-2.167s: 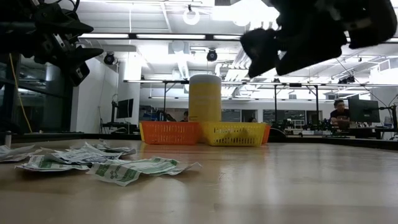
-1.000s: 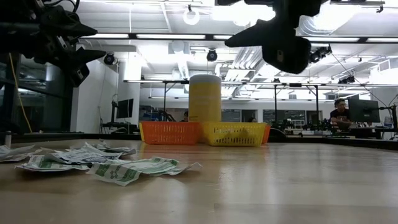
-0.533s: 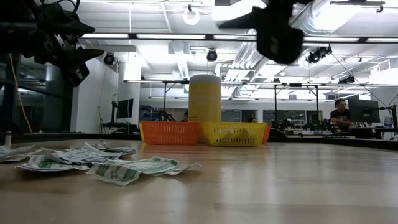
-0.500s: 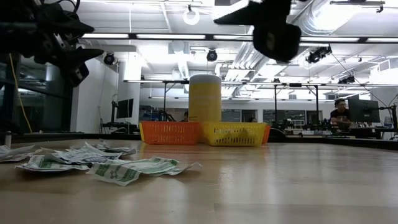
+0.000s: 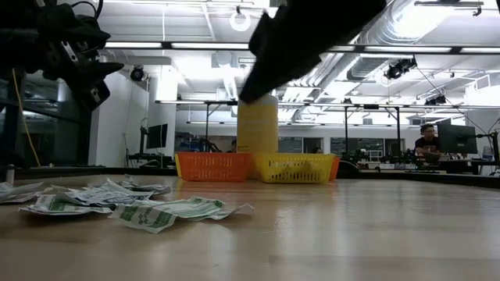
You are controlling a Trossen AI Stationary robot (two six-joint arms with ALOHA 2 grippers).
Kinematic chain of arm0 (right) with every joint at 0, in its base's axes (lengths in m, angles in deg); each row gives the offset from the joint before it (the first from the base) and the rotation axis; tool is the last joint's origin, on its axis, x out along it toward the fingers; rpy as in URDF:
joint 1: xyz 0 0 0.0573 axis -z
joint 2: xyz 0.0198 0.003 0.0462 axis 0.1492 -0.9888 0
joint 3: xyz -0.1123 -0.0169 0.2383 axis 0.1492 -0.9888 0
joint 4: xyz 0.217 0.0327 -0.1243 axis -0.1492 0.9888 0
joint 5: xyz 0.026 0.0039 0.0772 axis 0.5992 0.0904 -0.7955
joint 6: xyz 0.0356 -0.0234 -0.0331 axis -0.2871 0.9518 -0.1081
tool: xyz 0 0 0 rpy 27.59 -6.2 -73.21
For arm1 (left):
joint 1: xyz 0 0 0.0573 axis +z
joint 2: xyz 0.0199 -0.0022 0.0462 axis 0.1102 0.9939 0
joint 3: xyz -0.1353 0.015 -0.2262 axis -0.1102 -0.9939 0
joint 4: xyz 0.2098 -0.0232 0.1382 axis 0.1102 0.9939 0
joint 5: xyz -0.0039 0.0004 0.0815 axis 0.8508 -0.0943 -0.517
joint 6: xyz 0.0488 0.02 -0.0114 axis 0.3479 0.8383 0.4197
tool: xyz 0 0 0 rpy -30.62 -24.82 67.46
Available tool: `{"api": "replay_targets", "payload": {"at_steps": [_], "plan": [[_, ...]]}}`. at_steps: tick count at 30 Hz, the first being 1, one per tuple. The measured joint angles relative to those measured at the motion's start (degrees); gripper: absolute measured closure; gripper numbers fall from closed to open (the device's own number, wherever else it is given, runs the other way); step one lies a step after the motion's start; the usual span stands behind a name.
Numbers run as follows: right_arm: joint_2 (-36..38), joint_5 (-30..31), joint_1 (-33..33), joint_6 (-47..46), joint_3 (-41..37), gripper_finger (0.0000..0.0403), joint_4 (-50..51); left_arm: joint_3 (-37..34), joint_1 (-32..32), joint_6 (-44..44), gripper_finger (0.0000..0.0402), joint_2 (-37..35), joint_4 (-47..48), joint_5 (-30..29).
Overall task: Pick & Place First Aid Supplies
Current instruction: Put the green bandage pack into the top orange basket
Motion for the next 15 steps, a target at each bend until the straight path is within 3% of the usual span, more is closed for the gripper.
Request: {"api": "replay_targets", "payload": {"at_steps": [15], "plan": [[-6.31, -0.61, 0.40, 18.04, 1.02, 0.0269, 0.44, 0.00, 0.00, -0.12, 0.0211, -0.01, 1.62, 1.04]]}}
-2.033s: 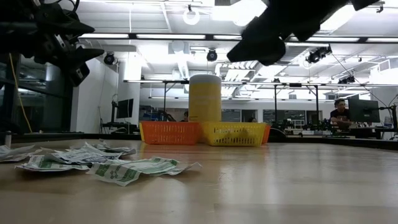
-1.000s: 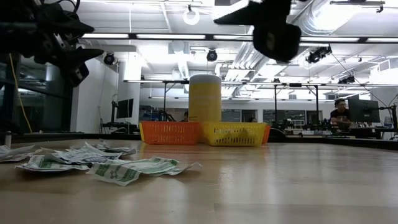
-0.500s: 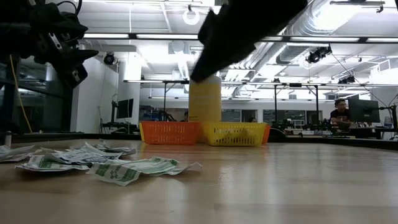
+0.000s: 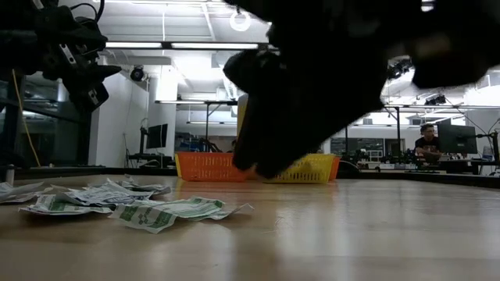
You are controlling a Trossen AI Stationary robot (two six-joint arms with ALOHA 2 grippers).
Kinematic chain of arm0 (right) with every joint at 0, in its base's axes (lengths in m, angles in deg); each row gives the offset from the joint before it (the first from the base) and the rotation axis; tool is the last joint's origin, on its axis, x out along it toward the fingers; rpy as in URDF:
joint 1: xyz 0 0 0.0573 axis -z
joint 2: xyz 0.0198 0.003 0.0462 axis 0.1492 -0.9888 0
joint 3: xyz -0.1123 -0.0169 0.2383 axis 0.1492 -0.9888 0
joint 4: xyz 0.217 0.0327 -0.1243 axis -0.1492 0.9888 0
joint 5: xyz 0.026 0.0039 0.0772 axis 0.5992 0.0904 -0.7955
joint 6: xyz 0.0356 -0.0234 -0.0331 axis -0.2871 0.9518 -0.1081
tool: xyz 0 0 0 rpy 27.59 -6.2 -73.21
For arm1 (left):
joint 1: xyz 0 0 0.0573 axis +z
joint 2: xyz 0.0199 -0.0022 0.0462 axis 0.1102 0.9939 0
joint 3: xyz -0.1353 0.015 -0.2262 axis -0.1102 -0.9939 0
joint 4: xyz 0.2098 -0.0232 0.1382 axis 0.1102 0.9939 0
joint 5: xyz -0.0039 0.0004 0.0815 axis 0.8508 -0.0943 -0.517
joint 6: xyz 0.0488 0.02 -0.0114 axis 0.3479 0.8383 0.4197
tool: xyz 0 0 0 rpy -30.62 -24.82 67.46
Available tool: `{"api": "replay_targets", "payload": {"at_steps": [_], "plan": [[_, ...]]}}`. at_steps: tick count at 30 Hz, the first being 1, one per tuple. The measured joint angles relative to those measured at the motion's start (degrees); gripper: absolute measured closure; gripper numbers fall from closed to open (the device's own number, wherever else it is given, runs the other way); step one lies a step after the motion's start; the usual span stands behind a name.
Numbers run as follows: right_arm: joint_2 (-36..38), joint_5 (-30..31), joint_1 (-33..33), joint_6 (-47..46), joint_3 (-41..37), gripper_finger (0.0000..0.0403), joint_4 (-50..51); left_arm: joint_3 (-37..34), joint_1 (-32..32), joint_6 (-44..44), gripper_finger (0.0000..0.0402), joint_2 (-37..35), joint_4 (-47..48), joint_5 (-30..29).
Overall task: Pick & Place First Aid Supplies
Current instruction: Put the green bandage pack into the top orange basket
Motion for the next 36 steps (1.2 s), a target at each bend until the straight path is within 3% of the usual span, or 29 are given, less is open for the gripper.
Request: {"api": "replay_targets", "payload": {"at_steps": [4, 19, 25, 32, 36], "plan": [[-1.20, 2.69, 0.04, 1.38, -0.02, 0.0269, -0.44, 0.00, 0.00, -0.53, 0.0211, -0.01, 0.00, 0.02], [-3.72, 1.30, 0.90, 3.94, 0.02, 0.0274, -1.75, 0.00, 0.00, -0.94, 0.0211, 0.00, 0.01, 0.00], [-4.32, -0.77, 1.14, 3.89, 0.11, 0.0313, -1.65, 0.00, 0.01, -0.96, 0.0211, 0.01, 0.02, 0.00], [-4.42, -1.71, 1.08, 3.67, 0.11, 0.0389, -1.36, 0.00, 0.00, -0.96, 0.0211, -0.01, 0.02, -0.02], [-4.42, -0.24, 0.54, 1.08, 0.09, 0.0396, -1.30, 0.00, 0.00, -0.98, 0.0211, -0.01, 0.02, -0.04]]}}
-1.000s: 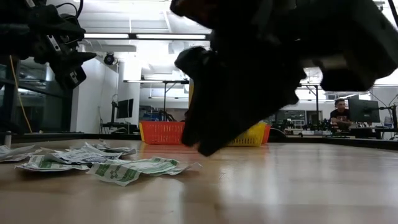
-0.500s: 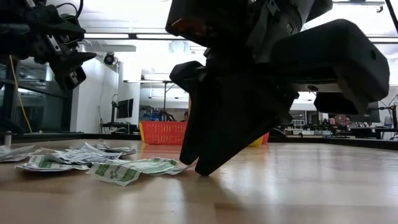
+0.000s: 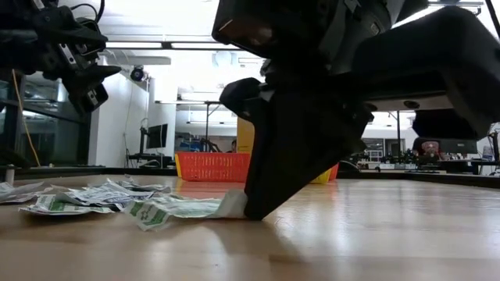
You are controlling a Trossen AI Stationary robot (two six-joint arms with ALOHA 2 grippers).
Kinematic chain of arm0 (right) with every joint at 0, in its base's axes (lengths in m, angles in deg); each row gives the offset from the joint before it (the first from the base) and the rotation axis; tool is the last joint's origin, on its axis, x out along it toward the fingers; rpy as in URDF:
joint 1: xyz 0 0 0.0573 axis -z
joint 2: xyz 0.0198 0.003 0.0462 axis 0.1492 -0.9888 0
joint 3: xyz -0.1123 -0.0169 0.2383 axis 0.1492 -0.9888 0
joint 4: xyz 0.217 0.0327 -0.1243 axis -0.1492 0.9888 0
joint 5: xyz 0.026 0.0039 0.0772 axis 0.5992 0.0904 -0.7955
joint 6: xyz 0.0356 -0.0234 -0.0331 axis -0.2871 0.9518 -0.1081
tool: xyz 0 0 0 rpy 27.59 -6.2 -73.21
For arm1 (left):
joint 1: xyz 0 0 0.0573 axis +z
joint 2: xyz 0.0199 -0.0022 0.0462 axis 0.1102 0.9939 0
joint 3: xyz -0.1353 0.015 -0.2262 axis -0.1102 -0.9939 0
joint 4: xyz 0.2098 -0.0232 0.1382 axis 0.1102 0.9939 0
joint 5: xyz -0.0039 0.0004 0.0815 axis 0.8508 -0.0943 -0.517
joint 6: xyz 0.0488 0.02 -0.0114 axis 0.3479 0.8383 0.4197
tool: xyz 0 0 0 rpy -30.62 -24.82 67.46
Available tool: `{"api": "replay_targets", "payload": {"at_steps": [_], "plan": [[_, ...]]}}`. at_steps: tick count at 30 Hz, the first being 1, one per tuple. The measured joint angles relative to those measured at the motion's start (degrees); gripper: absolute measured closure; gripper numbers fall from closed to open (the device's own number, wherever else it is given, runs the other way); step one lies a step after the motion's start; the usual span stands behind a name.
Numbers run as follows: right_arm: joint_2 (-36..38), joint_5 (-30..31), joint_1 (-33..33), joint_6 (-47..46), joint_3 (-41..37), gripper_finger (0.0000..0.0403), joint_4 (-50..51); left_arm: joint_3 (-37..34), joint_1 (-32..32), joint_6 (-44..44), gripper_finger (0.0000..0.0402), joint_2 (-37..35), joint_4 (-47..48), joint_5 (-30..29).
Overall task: Pick & Place First Aid Supplies
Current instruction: Put the green bandage pack into the top orange basket
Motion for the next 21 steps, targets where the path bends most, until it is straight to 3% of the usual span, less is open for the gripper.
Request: {"api": "replay_targets", "payload": {"at_steps": [7, 21], "plan": [[3.14, 4.99, -1.80, -8.29, -0.30, 0.0401, 1.94, 0.00, 0.00, -0.23, 0.0211, 0.02, 0.00, -0.04], [6.37, 4.68, -2.01, -11.34, 9.54, 0.0402, 14.63, 0.00, 0.02, -0.23, 0.0211, 0.00, -0.07, -0.13]]}}
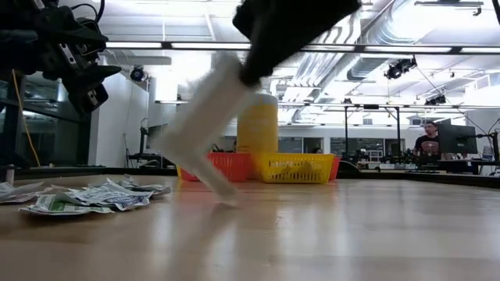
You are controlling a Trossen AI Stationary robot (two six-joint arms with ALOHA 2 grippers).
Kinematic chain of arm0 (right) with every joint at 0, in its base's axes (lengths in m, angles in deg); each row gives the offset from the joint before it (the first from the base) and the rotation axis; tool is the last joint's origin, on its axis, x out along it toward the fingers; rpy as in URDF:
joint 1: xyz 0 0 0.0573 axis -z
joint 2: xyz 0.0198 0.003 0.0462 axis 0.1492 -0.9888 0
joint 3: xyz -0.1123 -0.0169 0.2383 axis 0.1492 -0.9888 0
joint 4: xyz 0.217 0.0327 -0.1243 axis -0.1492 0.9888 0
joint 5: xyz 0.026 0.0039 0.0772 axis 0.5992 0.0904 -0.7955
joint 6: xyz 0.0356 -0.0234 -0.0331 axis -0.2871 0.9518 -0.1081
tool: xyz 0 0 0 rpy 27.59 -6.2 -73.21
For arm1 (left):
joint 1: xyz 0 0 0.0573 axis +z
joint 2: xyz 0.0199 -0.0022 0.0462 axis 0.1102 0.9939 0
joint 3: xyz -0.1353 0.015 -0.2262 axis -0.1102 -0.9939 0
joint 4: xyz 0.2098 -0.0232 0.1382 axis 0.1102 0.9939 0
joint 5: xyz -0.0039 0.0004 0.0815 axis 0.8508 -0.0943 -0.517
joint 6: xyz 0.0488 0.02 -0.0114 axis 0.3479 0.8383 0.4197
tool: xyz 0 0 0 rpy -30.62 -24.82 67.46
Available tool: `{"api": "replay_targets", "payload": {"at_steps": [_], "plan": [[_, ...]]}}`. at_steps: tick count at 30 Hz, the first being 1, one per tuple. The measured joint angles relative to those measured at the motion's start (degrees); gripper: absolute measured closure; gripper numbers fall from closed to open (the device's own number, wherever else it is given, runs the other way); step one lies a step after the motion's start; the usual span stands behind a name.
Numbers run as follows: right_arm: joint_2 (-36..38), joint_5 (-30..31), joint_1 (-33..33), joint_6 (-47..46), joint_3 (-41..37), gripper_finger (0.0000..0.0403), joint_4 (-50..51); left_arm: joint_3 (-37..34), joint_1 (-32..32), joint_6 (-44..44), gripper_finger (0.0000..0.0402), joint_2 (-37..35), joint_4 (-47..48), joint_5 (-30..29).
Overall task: Pick & Place First Aid Supplies
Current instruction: Put the green bandage pack into the top orange basket
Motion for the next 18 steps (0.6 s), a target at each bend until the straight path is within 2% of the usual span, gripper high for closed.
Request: {"api": "replay_targets", "payload": {"at_steps": [4, 9, 14, 18], "plan": [[0.07, -5.04, 0.87, -1.64, 1.48, 0.0403, 0.10, 0.00, 0.00, 0.00, 0.0211, 0.00, 0.02, 0.00], [0.07, -6.69, 1.55, -2.02, 2.04, 0.0403, 0.38, 0.00, 0.00, 0.00, 0.0211, 0.02, 0.02, 0.02], [0.28, 4.08, 1.87, -8.57, 2.02, 0.0403, 3.66, 0.00, 0.00, 0.00, 0.0211, 0.02, 0.00, 0.02], [1.19, 13.20, 4.05, -19.03, 2.00, 0.0403, 9.03, 0.00, 0.00, 0.01, 0.0211, 0.00, -0.02, 0.02]]}}
